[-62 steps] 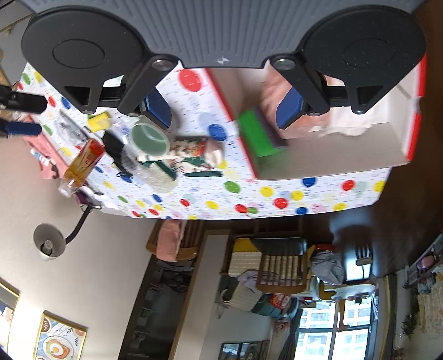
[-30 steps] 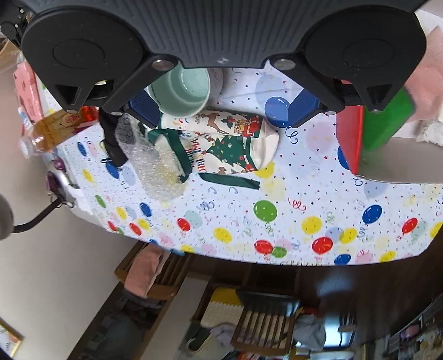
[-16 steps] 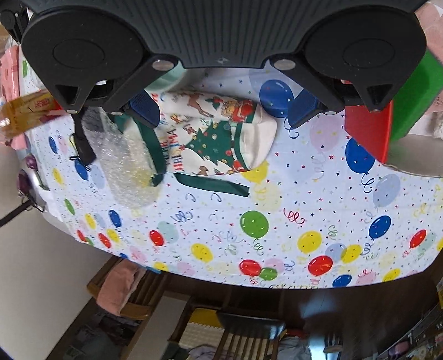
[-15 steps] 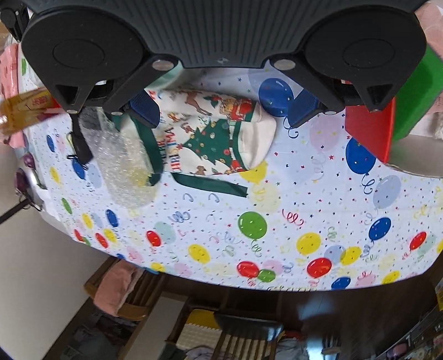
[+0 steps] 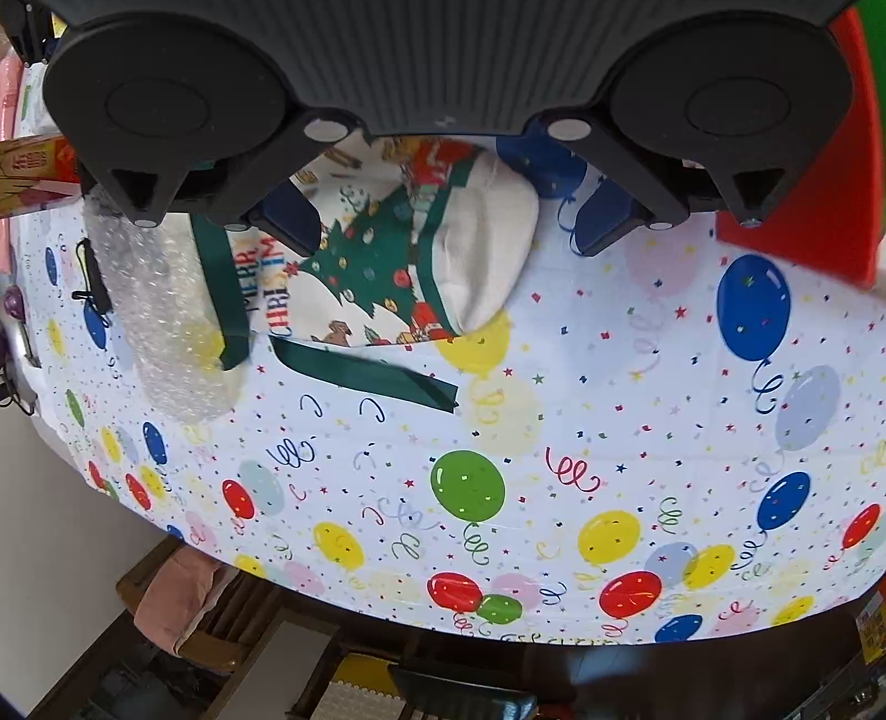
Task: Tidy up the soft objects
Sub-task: 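Move the left tool to the Christmas tote bag while the right tool approaches the yellow sponge, then grasp the Christmas tote bag with the left tool while the right tool grasps the yellow sponge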
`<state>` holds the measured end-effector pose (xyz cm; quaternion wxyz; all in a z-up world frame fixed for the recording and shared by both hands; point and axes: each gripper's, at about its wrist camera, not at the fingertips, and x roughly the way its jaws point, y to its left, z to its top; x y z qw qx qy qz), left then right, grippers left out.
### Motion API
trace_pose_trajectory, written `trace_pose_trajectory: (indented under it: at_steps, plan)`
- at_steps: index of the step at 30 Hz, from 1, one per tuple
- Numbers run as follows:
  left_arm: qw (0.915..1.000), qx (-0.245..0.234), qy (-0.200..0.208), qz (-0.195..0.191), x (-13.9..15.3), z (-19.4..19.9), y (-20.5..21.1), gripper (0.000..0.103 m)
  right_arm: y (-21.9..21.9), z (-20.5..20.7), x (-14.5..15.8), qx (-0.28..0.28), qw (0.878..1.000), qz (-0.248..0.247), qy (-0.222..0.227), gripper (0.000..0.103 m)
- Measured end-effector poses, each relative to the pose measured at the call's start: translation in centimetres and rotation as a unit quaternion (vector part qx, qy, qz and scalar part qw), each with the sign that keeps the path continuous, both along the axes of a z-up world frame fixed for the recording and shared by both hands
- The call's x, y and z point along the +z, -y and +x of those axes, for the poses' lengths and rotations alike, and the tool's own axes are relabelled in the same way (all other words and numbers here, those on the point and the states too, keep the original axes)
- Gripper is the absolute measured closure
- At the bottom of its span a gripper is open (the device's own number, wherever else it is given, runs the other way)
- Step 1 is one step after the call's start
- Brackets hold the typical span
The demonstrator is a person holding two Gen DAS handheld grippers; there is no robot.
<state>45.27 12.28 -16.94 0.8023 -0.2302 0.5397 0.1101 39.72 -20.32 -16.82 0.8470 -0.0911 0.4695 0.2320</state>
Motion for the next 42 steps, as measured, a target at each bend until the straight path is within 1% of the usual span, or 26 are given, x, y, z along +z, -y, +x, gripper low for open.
trace_pose_trajectory:
  at_steps: [4,5,7,9,11,12,13,15,16,18,20,24,27,29,31,33,34,36,38,42]
  plan:
    - [1.0,-0.002,0.0,0.003,-1.0,0.6,-0.2,0.005,-0.2,0.7,-0.8,-0.016,1.0,-0.003,-0.005,0.004]
    - [1.0,-0.002,0.0,0.005,-1.1,0.7,-0.2,0.006,-0.2,0.8,-0.9,-0.02,1.0,-0.003,-0.005,0.004]
    - [0.9999,-0.002,0.006,0.009,-1.3,0.7,-0.2,0.013,-0.4,0.9,-1.1,-0.025,1.0,-0.006,-0.002,0.004]
    - [0.9999,-0.002,0.008,0.011,-1.5,0.8,-0.2,0.022,-0.4,1.0,-1.3,-0.029,1.0,-0.011,-0.001,0.004]
    - [0.9999,-0.003,0.01,0.012,-1.6,0.8,0.0,0.027,-0.5,1.0,-1.5,-0.029,0.999,-0.018,0.002,0.004]
    - [0.9999,-0.005,0.011,0.012,-1.7,0.8,0.1,0.033,-0.5,1.0,-1.5,-0.028,0.999,-0.02,0.004,0.005]
    - [0.9997,-0.007,0.013,0.017,-1.7,0.8,0.3,0.036,-0.6,1.0,-1.6,-0.028,0.999,-0.021,0.006,0.005]
    - [0.9994,-0.013,0.019,0.025,-1.6,0.7,0.6,0.047,-0.6,0.9,-1.6,-0.029,0.999,-0.025,0.008,0.006]
    - [0.9993,-0.013,0.022,0.027,-1.6,0.7,0.7,0.05,-0.6,0.9,-1.5,-0.029,0.999,-0.026,0.009,0.008]
    - [0.9991,-0.01,0.026,0.031,-1.5,0.5,0.8,0.063,-0.5,0.7,-1.3,-0.028,0.999,-0.024,0.011,0.008]
    - [0.9989,-0.012,0.031,0.034,-1.3,0.4,0.9,0.067,-0.2,0.5,-1.0,-0.025,1.0,-0.016,0.008,0.008]
    - [0.9976,-0.018,0.043,0.052,-0.9,0.0,1.4,0.07,0.6,0.1,-0.7,-0.001,1.0,-0.019,0.003,0.004]
    - [0.9968,-0.013,0.05,0.061,-0.6,-0.3,1.4,0.072,0.8,0.3,-1.0,0.009,0.999,-0.032,0.002,0.003]
    - [0.9965,-0.009,0.055,0.062,-0.4,-0.6,1.2,0.073,0.7,0.4,-1.3,0.014,0.999,-0.03,-0.007,0.003]
    - [0.9964,-0.001,0.059,0.061,0.0,-0.9,0.9,0.074,0.5,0.1,-1.2,0.03,0.999,-0.039,-0.006,0.003]
    - [0.9965,0.007,0.063,0.055,0.3,-1.2,0.4,0.075,0.8,-0.4,-0.6,0.054,0.998,-0.028,-0.003,0.002]
    - [0.9963,0.01,0.065,0.055,0.5,-1.4,0.2,0.075,1.2,-0.6,-0.3,0.058,0.998,-0.028,0.0,0.0]
    - [0.9961,0.015,0.069,0.054,0.8,-1.7,-0.1,0.076,1.9,-0.7,-0.1,0.059,0.998,-0.03,0.003,0.0]
    - [0.996,0.018,0.073,0.047,1.2,-2.0,-0.3,0.077,2.7,-0.6,0.1,0.057,0.998,-0.018,-0.002,0.0]
    - [0.9955,0.024,0.08,0.045,1.9,-2.6,-0.6,0.078,3.0,0.1,-0.6,0.039,0.999,-0.022,-0.007,0.0]
